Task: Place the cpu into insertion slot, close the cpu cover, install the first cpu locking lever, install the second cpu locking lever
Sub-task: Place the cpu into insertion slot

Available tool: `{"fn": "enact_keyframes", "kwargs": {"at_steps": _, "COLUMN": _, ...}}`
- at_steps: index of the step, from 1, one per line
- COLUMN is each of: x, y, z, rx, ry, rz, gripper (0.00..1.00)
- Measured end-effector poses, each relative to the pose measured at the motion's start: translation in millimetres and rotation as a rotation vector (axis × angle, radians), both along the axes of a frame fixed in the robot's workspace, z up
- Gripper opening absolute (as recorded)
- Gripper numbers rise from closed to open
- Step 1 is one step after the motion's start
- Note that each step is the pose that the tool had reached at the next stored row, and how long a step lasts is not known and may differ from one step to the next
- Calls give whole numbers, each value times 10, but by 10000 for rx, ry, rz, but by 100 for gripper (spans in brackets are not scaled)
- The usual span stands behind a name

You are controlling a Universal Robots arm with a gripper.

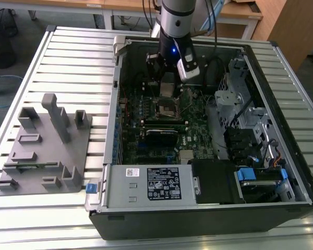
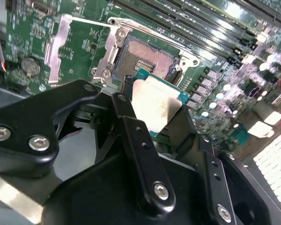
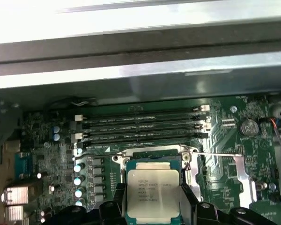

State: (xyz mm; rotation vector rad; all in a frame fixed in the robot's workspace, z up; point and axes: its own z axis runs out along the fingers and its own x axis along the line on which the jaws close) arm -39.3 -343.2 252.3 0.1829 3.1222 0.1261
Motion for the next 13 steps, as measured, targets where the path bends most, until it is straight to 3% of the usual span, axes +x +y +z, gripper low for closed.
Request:
{"fn": "enact_keyframes", "kwargs": {"at_steps": 4, "x": 0, "y": -1, "z": -8, "rx": -4, "ry": 3, "rz": -605, "gripper": 54}}
{"fn": "enact_keyframes", "kwargs": {"at_steps": 13, "x": 0, "y": 0, "z": -10, "rx": -1, "ry": 0, "rz": -671, "gripper": 54}}
